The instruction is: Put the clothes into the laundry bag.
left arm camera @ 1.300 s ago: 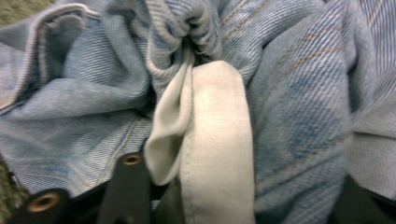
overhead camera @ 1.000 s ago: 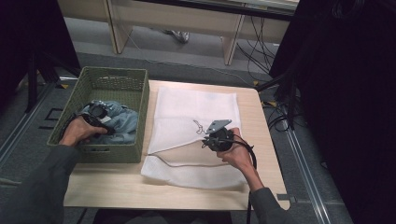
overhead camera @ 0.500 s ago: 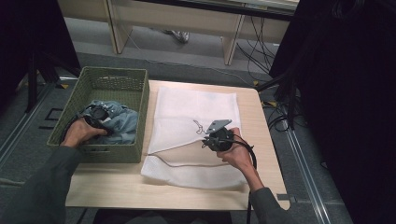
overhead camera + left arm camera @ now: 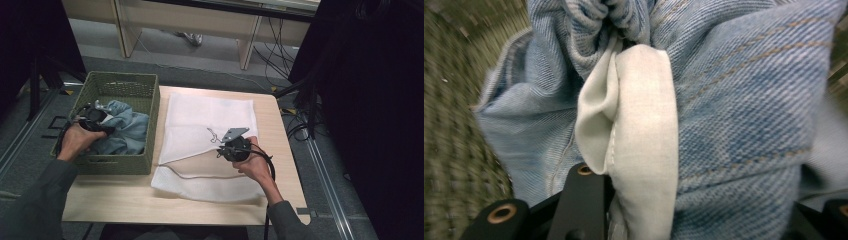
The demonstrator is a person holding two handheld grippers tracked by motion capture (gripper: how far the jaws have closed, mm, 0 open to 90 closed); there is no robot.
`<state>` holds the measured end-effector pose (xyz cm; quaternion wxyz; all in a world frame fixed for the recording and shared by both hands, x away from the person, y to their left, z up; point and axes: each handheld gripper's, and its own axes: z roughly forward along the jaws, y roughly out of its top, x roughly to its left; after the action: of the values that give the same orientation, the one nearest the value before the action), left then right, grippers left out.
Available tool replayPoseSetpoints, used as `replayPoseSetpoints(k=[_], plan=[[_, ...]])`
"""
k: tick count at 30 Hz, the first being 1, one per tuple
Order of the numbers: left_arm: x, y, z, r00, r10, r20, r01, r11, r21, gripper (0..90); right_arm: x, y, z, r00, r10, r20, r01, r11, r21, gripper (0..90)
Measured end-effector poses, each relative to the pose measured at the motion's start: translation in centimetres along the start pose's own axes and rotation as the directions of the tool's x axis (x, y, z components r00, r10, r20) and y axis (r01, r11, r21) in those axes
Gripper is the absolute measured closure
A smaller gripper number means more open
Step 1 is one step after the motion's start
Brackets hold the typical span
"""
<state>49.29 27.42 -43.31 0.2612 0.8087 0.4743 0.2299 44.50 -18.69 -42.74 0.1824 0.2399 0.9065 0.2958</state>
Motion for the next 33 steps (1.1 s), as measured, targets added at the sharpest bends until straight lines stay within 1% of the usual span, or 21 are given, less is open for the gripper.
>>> replayPoseSetpoints(k=[2, 3, 4, 6, 8, 11, 13, 14, 16, 17, 22, 23, 24, 25, 26, 27, 28, 30, 31, 32, 33], plan=[[0.2, 0.1, -1.1, 1.0, -0.006, 0.008, 0.007, 0.9994, -0.035, 65.2, 0.0, 0.0, 0.0, 1.0, 0.004, -0.001, -0.004, 1.0, -0.003, 85.0], [0.4, 0.1, -1.8, 0.9997, -0.023, 0.013, 0.024, 0.9976, -0.066, 65.2, 0.0, 0.0, -0.1, 1.0, 0.007, 0.005, -0.007, 1.0, -0.003, 85.0], [0.4, 0.1, -1.8, 0.9997, -0.023, 0.013, 0.024, 0.9976, -0.066, 65.4, 0.0, 0.0, -0.1, 1.0, 0.007, 0.005, -0.007, 1.0, -0.003, 85.0], [1.0, 0.1, -3.6, 0.9977, -0.06, 0.031, 0.064, 0.989, -0.134, 65.5, 0.0, 0.0, -0.1, 1.0, 0.006, 0.002, -0.006, 1.0, -0.004, 85.0], [1.2, 0.1, -4.3, 0.9966, -0.069, 0.045, 0.074, 0.9872, -0.141, 65.5, -0.1, 0.1, -0.1, 1.0, -0.002, -0.002, 0.002, 1.0, -0.006, 85.1], [1.5, 0.4, -6.4, 0.9914, -0.095, 0.09, 0.111, 0.9744, -0.195, 65.4, -0.1, 0.1, -0.1, 1.0, -0.003, -0.003, 0.003, 1.0, -0.005, 85.1], [1.6, 0.5, -7.2, 0.9911, -0.09, 0.098, 0.11, 0.9711, -0.212, 65.4, -0.2, 0.1, -0.1, 1.0, -0.002, 0.002, 0.002, 1.0, -0.01, 85.1], [1.4, 0.5, -7.7, 0.9889, -0.105, 0.106, 0.127, 0.9649, -0.23, 65.4, -0.1, 0.1, -0.2, 0.9999, 0.012, 0.002, -0.012, 1.0, -0.009, 85.1], [1.3, 0.6, -8.5, 0.9882, -0.1, 0.116, 0.126, 0.9612, -0.245, 65.3, -0.1, 0.1, -0.2, 1.0, 0.002, 0.007, -0.002, 1.0, -0.01, 85.3], [1.1, 0.5, -9.1, 0.987, -0.095, 0.13, 0.127, 0.9553, -0.267, 65.3, -0.2, 0.2, -0.2, 1.0, -0.001, 0.007, 0.001, 1.0, -0.013, 85.4], [0.9, 0.4, -10.6, 0.9858, -0.082, 0.147, 0.122, 0.9473, -0.296, 65.3, -0.2, 0.2, -0.3, 1.0, 0.001, 0.009, -0.001, 1.0, -0.013, 86.2], [0.8, 0.5, -11.4, 0.9846, -0.078, 0.156, 0.125, 0.9407, -0.316, 65.2, -0.3, 0.3, -0.4, 0.9999, -0.009, 0.012, 0.009, 1.0, -0.018, 86.3], [0.8, 0.5, -11.4, 0.9846, -0.078, 0.156, 0.125, 0.9407, -0.316, 65.2, -0.3, 0.3, -0.3, 1.0, 0.0, 0.007, 0.0, 1.0, -0.02, 86.4], [0.6, 0.6, -12.3, 0.9822, -0.075, 0.172, 0.131, 0.9319, -0.338, 65.2, -0.2, 0.3, -0.4, 1.0, 0.002, 0.009, -0.002, 1.0, -0.017, 86.4], [0.6, 0.6, -12.3, 0.9822, -0.075, 0.172, 0.131, 0.9319, -0.338, 65.2, -0.2, 0.3, -0.4, 1.0, 0.002, 0.009, -0.002, 1.0, -0.017, 86.4], [0.2, 0.7, -13.3, 0.982, -0.055, 0.181, 0.117, 0.9271, -0.356, 65.2, -0.2, 0.4, -0.5, 0.9999, 0.005, 0.011, -0.005, 1.0, -0.019, 86.4], [0.0, 0.8, -13.8, 0.9809, -0.045, 0.189, 0.113, 0.9235, -0.367, 65.2, -0.3, 0.5, -0.5, 0.9999, -0.013, 0.008, 0.014, 1.0, -0.029, 86.4], [-0.3, 0.9, -14.4, 0.9806, -0.036, 0.193, 0.107, 0.9215, -0.373, 65.2, -0.2, 0.5, -0.6, 0.9999, 0.006, 0.012, -0.006, 1.0, -0.027, 86.4], [-0.8, 1.2, -15.5, 0.977, -0.018, 0.213, 0.101, 0.916, -0.388, 65.2, -0.4, 0.6, -0.8, 0.9999, 0.01, 0.008, -0.01, 1.0, -0.029, 86.4], [-0.8, 1.2, -15.5, 0.977, -0.018, 0.213, 0.101, 0.916, -0.388, 65.1, -0.4, 0.7, -0.8, 0.9999, 0.015, 0.007, -0.015, 0.999, -0.032, 86.4], [-1.4, 1.5, -16.5, 0.9708, -0.005, 0.24, 0.105, 0.9076, -0.407, 65.1, -0.6, 0.7, -0.9, 0.9999, 0.01, 0.012, -0.01, 0.999, -0.038, 86.4]])
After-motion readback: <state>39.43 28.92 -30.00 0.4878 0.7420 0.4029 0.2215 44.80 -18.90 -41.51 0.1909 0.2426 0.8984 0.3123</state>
